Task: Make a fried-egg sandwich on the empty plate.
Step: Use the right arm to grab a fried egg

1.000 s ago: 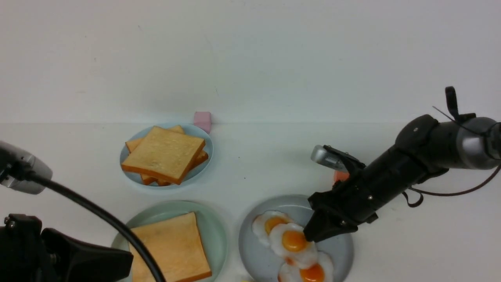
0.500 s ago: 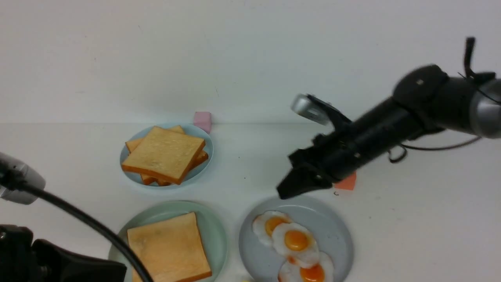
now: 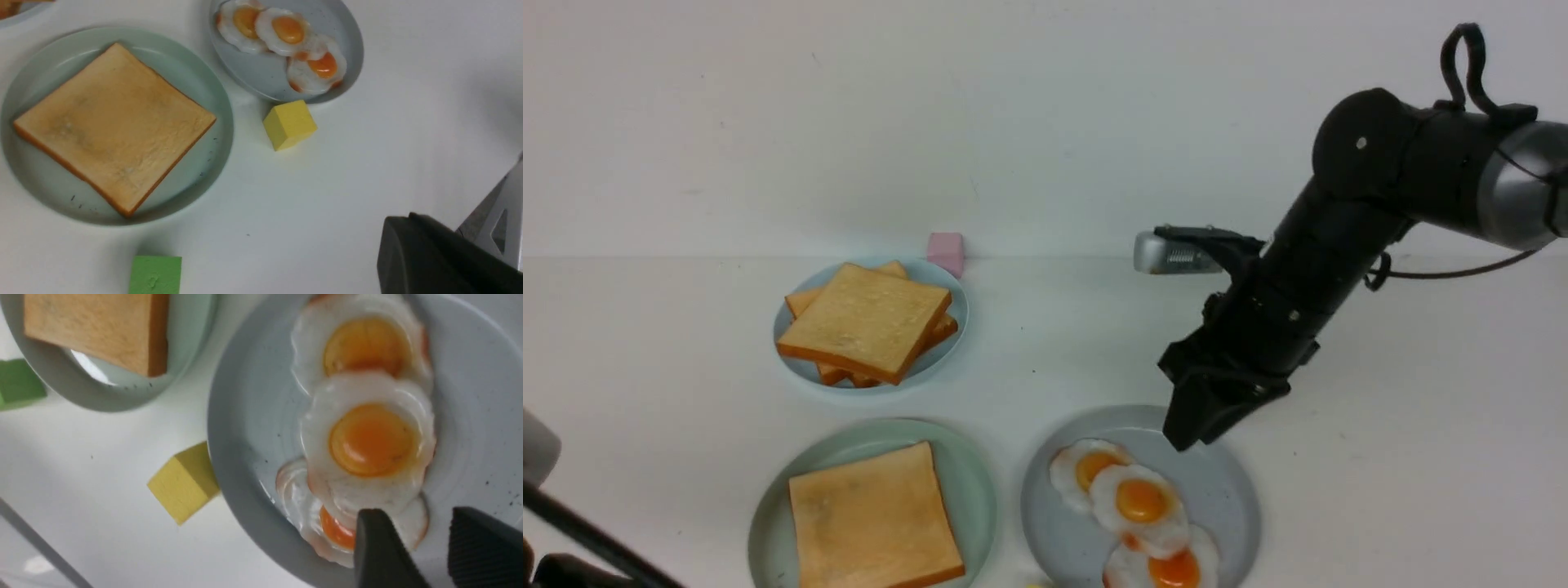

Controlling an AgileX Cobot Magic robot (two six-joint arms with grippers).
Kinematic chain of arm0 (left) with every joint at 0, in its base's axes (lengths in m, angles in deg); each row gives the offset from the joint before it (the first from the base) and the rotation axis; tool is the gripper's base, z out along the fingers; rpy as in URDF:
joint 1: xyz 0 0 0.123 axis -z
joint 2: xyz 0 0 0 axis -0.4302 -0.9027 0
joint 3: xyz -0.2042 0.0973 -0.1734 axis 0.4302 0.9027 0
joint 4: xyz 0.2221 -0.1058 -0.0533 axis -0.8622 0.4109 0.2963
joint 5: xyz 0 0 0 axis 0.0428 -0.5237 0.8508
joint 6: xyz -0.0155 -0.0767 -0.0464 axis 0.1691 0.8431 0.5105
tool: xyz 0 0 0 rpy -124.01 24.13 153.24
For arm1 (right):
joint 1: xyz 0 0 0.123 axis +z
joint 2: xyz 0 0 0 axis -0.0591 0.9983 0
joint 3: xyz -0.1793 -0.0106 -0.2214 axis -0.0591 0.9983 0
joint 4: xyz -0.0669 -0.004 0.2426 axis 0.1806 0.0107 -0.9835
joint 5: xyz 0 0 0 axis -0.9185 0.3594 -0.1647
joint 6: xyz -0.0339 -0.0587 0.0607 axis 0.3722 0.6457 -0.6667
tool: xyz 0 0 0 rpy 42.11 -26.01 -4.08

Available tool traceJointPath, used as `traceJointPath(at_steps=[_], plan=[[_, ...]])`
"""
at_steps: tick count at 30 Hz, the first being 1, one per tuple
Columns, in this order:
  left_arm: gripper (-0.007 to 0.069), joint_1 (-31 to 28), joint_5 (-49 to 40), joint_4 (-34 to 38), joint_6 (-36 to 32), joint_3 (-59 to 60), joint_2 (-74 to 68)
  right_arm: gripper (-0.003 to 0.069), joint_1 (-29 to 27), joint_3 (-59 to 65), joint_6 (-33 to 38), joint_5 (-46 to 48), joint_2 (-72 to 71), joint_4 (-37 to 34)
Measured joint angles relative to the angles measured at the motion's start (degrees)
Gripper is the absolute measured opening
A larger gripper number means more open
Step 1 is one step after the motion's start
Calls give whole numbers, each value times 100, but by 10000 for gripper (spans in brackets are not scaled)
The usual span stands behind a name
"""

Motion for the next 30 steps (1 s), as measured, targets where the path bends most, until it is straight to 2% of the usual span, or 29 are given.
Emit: traceJointPath(at_steps=[5, 11, 24, 30], plan=[[-13, 163, -21, 110, -75, 0, 0, 339, -203, 0, 54, 28, 324, -249], [-10, 422, -12, 26, -96, 0, 0, 343, -233, -6, 74, -57, 593, -390], [-5, 435, 128, -2, -96, 0, 0, 356, -238, -36, 98, -199, 1206, -933], [-2, 435, 128, -14, -96, 0, 0, 359, -238, -36, 167, -194, 1213, -954]])
